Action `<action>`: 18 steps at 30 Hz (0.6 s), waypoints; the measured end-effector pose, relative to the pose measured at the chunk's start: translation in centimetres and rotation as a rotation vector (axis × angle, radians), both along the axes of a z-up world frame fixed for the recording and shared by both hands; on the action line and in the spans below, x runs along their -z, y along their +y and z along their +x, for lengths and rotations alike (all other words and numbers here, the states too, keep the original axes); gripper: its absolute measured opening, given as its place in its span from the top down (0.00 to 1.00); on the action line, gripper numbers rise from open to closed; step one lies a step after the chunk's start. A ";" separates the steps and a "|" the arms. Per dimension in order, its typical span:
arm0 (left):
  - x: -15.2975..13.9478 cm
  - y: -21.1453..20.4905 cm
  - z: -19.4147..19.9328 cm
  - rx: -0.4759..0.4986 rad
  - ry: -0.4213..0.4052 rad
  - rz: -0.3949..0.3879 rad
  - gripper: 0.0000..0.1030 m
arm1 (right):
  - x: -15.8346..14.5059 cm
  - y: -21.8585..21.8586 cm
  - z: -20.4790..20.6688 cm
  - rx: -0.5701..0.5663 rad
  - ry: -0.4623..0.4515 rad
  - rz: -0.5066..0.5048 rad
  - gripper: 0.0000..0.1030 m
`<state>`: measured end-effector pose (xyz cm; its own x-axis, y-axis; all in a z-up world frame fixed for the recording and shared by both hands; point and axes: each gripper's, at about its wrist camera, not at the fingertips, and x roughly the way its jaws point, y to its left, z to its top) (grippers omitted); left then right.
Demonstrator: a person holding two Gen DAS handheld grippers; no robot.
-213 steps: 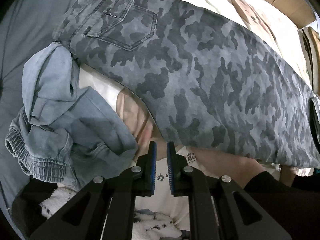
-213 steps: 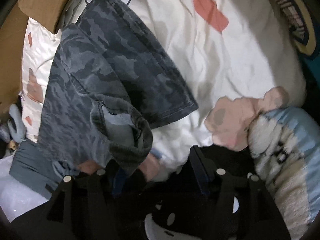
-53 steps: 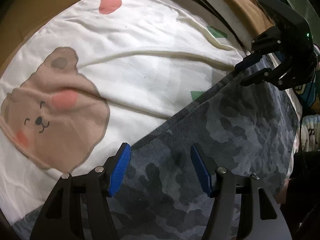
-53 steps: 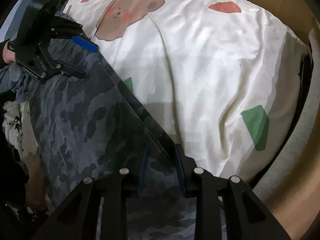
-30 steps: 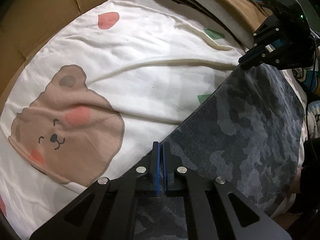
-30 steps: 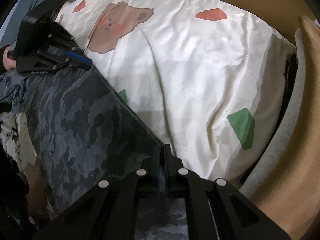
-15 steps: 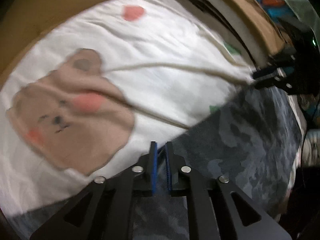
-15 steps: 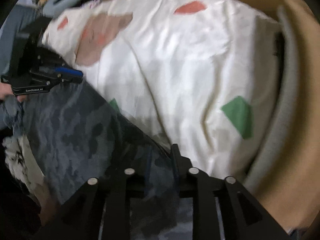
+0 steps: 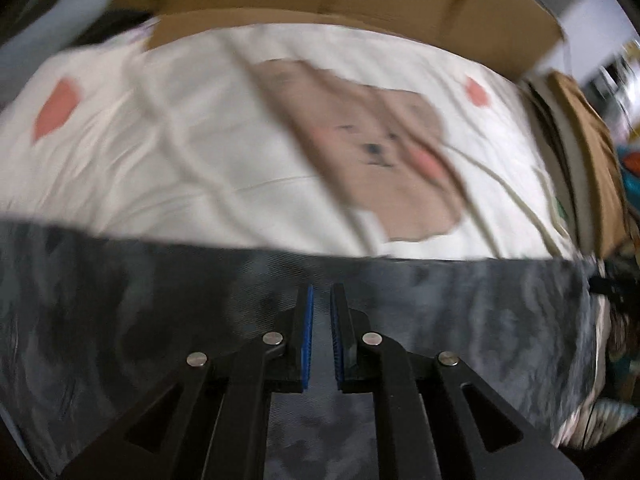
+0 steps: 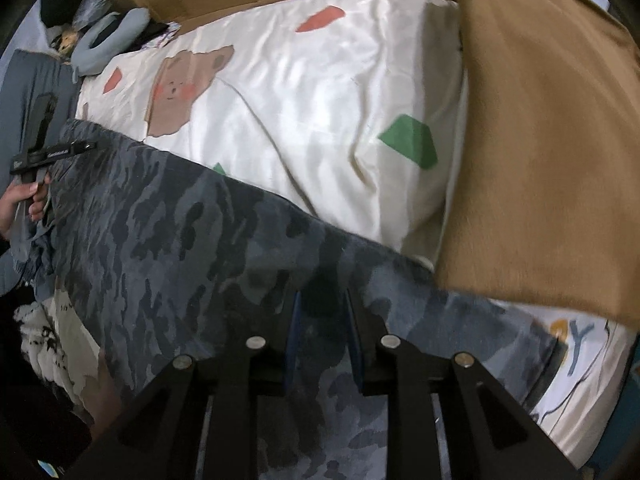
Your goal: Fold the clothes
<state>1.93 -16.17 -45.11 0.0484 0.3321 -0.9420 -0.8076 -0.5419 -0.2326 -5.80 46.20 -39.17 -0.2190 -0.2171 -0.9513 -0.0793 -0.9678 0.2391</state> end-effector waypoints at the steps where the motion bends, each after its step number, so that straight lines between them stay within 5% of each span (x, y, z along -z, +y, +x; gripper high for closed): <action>1: 0.2 -0.6 -0.5 -0.016 0.001 -0.007 0.92 | 0.0 0.4 0.2 0.012 -0.003 0.005 0.81; 9: 4.4 -4.9 -5.1 -0.188 -0.037 -0.072 0.92 | 2.6 2.8 1.4 0.125 -0.074 0.074 0.81; 11: 4.9 -5.6 -6.1 -0.211 -0.083 -0.028 0.92 | 3.2 3.8 1.9 0.157 -0.088 0.068 0.81; 18: 4.9 -5.3 -8.1 -0.197 -0.045 -0.008 0.92 | 3.8 6.6 3.4 0.245 -0.110 0.076 0.81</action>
<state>-6.13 -21.44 -50.06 0.0253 0.3320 -0.9429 -0.6748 -0.6902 -0.2611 -2.35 52.80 -42.99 -0.1508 -0.0978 -0.9837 -0.3344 -0.9314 0.1439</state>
